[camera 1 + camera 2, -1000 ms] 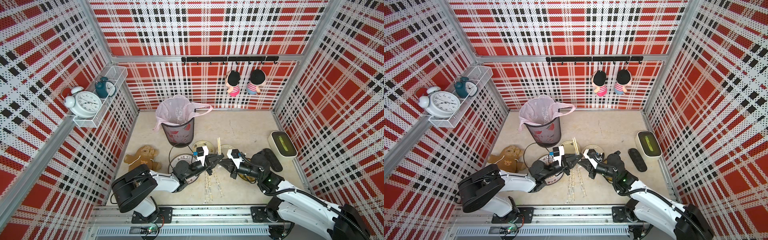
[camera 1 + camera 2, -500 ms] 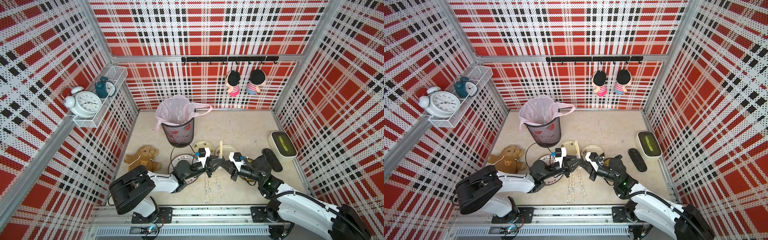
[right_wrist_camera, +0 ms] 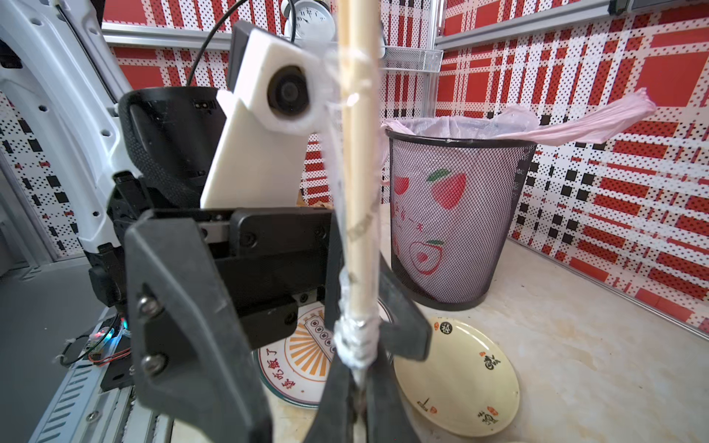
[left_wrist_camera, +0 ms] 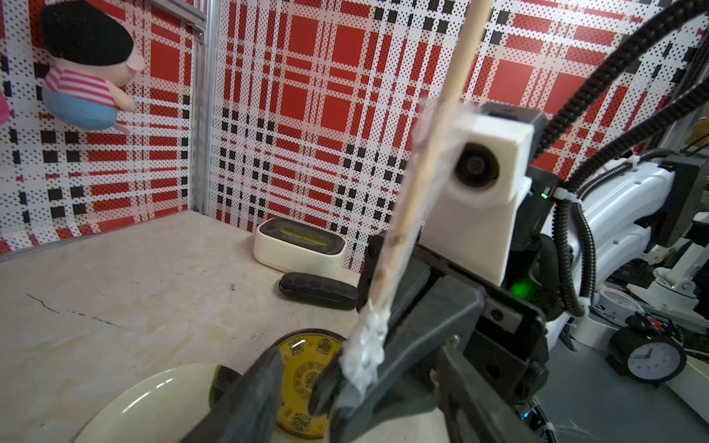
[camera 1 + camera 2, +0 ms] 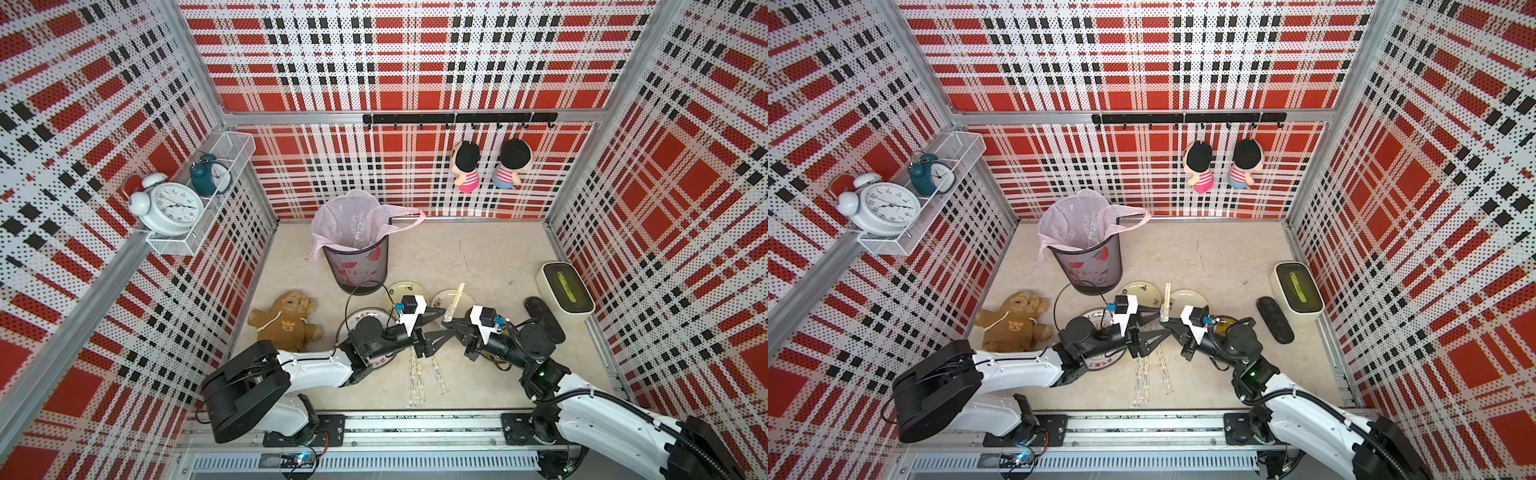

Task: Remove the packaging of disposable chopsticks
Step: Remove the packet bag from the disposable chopsticks.

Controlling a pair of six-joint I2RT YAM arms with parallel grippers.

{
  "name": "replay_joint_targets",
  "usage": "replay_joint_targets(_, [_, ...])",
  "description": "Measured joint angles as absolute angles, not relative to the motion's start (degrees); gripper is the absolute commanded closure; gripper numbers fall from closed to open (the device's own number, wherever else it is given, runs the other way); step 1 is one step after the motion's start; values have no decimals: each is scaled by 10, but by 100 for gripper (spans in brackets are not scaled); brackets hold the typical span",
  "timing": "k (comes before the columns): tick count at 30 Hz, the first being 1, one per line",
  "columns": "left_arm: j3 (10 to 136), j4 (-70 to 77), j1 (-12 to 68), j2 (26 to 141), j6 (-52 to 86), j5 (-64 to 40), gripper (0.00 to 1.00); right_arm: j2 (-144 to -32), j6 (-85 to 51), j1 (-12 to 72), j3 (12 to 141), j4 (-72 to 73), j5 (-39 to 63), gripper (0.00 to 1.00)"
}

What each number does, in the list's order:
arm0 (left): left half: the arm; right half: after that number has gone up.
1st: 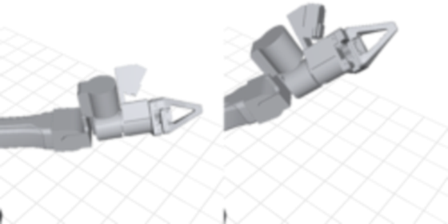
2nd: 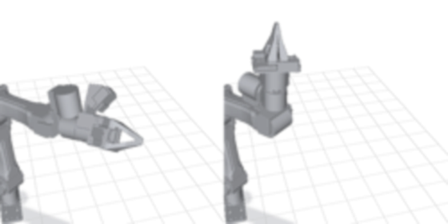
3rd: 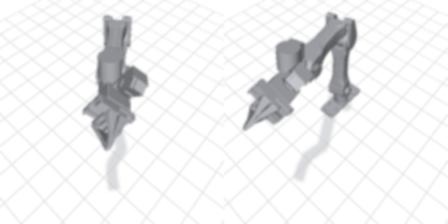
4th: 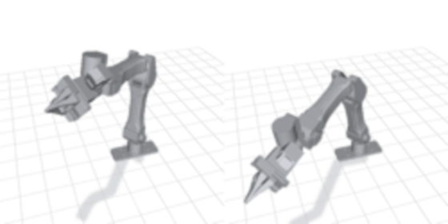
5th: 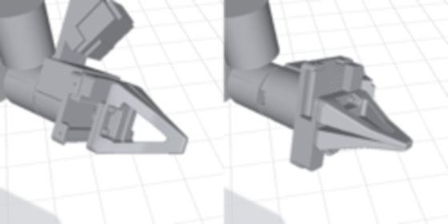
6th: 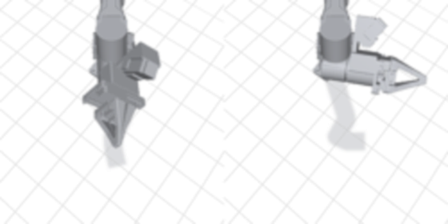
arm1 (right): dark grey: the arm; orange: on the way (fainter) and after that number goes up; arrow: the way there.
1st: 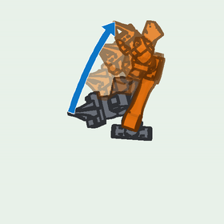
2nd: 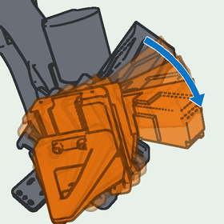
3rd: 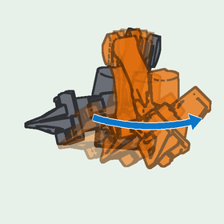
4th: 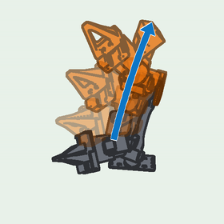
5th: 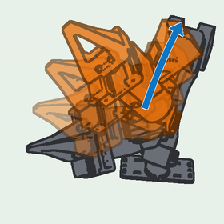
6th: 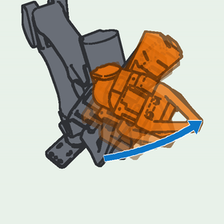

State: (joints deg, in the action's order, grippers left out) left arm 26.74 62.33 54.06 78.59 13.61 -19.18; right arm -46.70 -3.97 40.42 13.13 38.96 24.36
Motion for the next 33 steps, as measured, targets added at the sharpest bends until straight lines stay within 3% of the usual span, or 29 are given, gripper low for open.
replay_joint_targets(5, [300, 607, 541, 754, 113, -165, 27, -470, -41, 404, 131, 390, 252, 100])
replay_joint_targets(7, [311, 602, 541, 750, 106, -160, 32, -476, -42, 404, 131, 390, 256, 100])
replay_joint_targets(9, [321, 594, 541, 748, 98, -156, 46, -484, -44, 404, 131, 390, 261, 100])
replay_joint_targets(13, [333, 576, 541, 749, 88, -156, 85, -492, -50, 404, 130, 390, 268, 100])
replay_joint_targets(19, [330, 574, 547, 765, 87, -163, 78, -487, -60, 404, 126, 388, 272, 100])
replay_joint_targets(23, [307, 589, 547, 779, 94, -170, 84, -484, -64, 404, 126, 381, 274, 100])
replay_joint_targets(28, [292, 602, 547, 787, 101, -175, 98, -485, -72, 404, 126, 369, 278, 100])
replay_joint_targets(31, [288, 610, 544, 788, 102, -178, 100, -489, -74, 404, 126, 370, 281, 100])
replay_joint_targets(32, [285, 614, 543, 789, 103, -179, 100, -491, -76, 404, 126, 371, 282, 77])
replay_joint_targets(33, [281, 618, 541, 789, 105, -181, 100, -494, -76, 404, 126, 371, 284, 45])
